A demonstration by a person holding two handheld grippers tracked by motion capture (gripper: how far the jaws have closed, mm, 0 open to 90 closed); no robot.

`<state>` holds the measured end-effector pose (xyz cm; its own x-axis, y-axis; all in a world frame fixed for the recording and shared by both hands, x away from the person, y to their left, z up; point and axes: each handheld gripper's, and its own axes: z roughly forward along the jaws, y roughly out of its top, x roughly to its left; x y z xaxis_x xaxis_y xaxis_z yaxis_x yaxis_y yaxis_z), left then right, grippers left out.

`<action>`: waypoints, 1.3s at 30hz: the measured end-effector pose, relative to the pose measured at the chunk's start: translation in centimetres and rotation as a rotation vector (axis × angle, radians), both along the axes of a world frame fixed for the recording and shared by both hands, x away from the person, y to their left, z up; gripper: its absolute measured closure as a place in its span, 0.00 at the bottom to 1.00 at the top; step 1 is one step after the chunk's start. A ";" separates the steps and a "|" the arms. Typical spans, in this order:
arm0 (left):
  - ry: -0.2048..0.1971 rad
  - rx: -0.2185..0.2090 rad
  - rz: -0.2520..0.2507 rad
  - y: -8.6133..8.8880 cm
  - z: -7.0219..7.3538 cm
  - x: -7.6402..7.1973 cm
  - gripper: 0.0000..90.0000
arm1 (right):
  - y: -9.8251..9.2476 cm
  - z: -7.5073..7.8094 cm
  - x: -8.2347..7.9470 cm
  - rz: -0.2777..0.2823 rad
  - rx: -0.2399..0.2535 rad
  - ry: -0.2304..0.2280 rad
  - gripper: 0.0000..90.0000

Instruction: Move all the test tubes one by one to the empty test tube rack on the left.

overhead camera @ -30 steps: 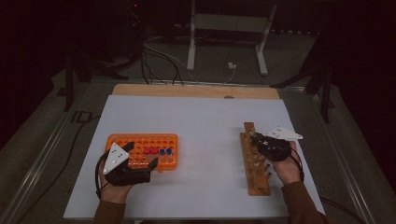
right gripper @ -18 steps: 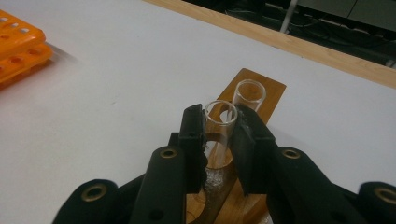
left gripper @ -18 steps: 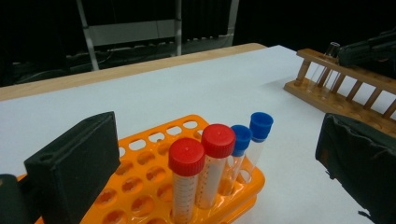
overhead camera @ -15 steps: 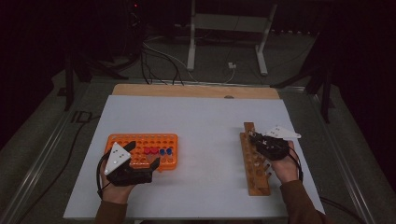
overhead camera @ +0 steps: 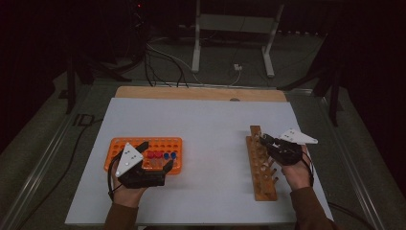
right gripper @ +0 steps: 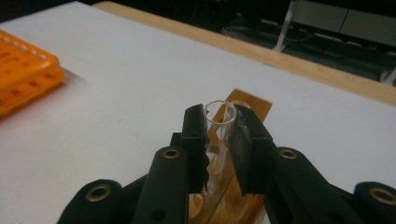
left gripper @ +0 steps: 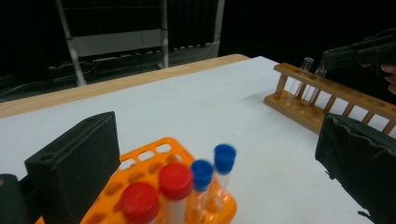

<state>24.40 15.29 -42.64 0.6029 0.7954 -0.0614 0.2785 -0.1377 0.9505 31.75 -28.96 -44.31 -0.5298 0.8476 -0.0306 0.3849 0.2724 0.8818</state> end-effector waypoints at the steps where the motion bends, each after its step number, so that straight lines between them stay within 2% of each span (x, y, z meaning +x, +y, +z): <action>1: -0.001 -0.004 -0.006 -0.3 0.1 0.1 0.00 | 0.0 0.2 -0.1 0.000 0.004 -0.006 0.85; 8: -0.013 -0.008 -0.059 -2.8 0.5 0.6 0.01 | -0.2 1.9 -0.8 0.003 0.020 -0.061 0.85; 12: -0.016 0.005 -0.098 -4.7 0.5 0.9 0.01 | -0.1 3.3 -1.4 0.020 0.035 -0.089 0.85; 16: -0.020 0.002 -0.124 -6.5 0.6 1.2 0.01 | 0.4 4.4 -2.0 0.068 0.089 -0.086 0.85; 20: -0.021 0.021 -0.152 -8.3 0.7 1.6 0.03 | 1.9 5.0 -2.7 0.134 0.101 -0.087 0.85; 26: 0.011 0.046 -0.177 -10.4 0.1 2.2 0.08 | 4.7 5.1 -3.3 0.229 0.101 -0.062 0.85; 28: 0.018 0.067 -0.177 -11.1 0.0 2.3 0.09 | 5.5 5.0 -3.4 0.255 0.111 -0.050 0.85; 30: 0.023 0.091 -0.176 -11.8 -0.2 2.3 0.14 | 6.3 4.9 -3.5 0.277 0.118 -0.038 0.85; 34: 0.015 0.110 -0.185 -12.9 -0.4 2.3 0.22 | 7.8 4.6 -3.5 0.314 0.112 -0.017 0.85; 36: 0.011 0.115 -0.198 -13.3 -0.5 2.3 0.35 | 8.4 4.6 -3.5 0.330 0.116 -0.009 0.85; 39: 0.008 0.136 -0.216 -13.9 -0.6 2.4 0.49 | 8.9 4.6 -3.6 0.348 0.124 -0.001 0.85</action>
<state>26.82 1.44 -43.21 0.7596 0.6496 0.0320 0.2358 -0.3209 0.9173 28.15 -20.04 -39.72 -0.7870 0.6140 0.0599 0.2868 0.2782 0.9167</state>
